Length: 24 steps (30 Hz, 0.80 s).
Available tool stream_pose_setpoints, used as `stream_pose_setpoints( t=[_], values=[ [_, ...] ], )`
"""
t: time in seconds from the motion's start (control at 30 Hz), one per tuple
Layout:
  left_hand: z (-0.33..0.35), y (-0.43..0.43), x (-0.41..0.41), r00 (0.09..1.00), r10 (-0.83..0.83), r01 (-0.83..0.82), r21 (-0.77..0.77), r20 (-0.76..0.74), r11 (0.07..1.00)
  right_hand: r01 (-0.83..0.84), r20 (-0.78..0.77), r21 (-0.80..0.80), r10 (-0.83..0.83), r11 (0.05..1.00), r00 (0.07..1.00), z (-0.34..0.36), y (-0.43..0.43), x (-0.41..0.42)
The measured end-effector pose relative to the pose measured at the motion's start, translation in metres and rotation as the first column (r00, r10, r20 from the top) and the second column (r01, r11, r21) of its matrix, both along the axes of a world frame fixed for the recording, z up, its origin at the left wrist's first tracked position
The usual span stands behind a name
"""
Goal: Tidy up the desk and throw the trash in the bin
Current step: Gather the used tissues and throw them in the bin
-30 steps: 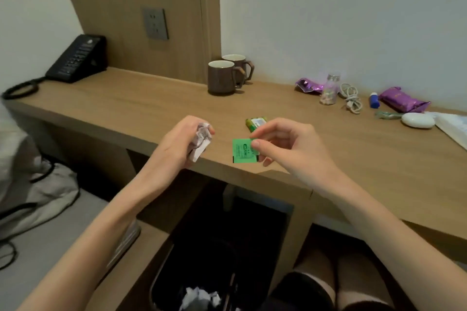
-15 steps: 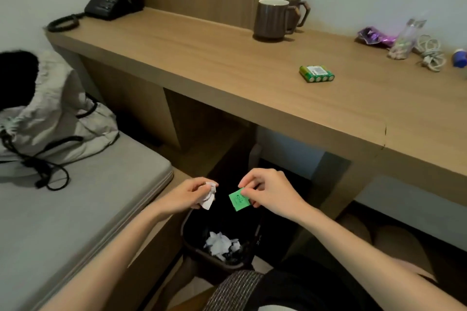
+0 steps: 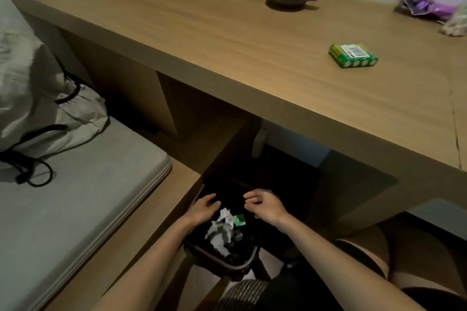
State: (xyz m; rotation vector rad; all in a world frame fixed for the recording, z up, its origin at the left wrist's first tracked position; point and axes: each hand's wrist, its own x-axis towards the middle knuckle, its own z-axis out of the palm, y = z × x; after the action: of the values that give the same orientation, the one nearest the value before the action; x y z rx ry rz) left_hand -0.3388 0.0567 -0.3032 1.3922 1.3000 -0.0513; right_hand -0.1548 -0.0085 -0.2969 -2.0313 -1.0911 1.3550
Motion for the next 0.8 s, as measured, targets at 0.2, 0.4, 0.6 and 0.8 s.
stream_pose_setpoints(
  t=[0.2,0.4,0.6,0.8],
  values=[
    [0.039,-0.002,-0.006,0.996,-0.089,0.081,0.33,0.011,0.941,-0.23,0.114,0.191,0.211,0.954,0.971,0.063,-0.019,0.013],
    [0.163,-0.038,-0.001,0.953,-0.154,-0.084,0.715,0.261,0.694,-0.214,0.0,0.457,0.241,0.864,0.971,0.178,-0.071,0.016],
    [0.27,-0.06,0.027,0.866,-0.255,-0.23,0.796,0.43,0.559,-0.131,0.02,0.666,0.158,0.734,0.987,0.273,-0.105,0.04],
    [0.339,-0.057,0.099,0.791,-0.437,-0.156,0.832,0.429,0.533,-0.034,0.101,0.814,-0.085,0.58,0.991,0.34,-0.12,0.102]
  ],
)
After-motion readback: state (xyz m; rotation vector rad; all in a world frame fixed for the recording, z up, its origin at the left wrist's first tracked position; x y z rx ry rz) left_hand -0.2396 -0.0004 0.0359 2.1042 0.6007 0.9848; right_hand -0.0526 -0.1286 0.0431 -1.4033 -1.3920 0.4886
